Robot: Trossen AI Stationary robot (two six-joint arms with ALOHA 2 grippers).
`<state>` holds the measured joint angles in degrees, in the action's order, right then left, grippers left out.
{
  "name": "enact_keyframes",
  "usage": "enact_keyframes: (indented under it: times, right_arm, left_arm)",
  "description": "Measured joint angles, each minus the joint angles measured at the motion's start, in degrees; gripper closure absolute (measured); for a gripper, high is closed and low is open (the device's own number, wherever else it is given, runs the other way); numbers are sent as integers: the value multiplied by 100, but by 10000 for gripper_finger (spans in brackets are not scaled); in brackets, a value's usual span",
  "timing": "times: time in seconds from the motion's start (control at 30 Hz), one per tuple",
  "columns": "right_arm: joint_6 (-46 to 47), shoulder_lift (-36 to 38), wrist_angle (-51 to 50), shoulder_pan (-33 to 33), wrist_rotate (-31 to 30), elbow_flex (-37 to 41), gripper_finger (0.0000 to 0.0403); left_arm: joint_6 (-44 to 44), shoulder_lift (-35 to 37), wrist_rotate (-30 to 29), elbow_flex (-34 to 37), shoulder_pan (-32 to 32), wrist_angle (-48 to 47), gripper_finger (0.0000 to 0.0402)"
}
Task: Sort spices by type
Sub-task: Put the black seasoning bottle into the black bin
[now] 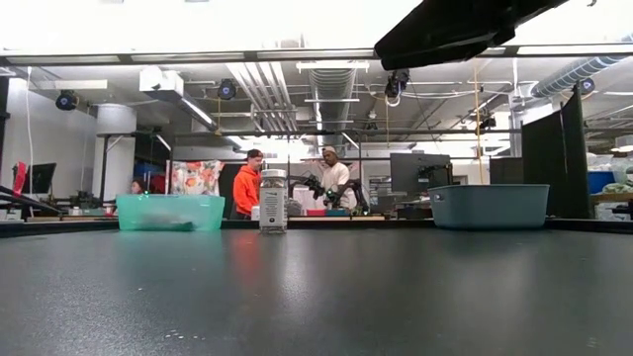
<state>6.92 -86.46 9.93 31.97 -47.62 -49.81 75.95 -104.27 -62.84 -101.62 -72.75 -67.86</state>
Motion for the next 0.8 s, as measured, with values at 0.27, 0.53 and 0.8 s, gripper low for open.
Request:
enact_keyframes:
  times: [0.27,0.53,0.8]
  right_arm:
    - [10,0,73,0,0,10,44]
    - [94,0,110,0,0,17,44]
    - [174,-2,147,-2,-2,36,44]
  left_arm:
    - [1933,46,714,2,-9,-1718,207]
    - [2558,46,1852,9,-227,-2192,207]
    - [2653,48,1716,-208,-522,-2214,209]
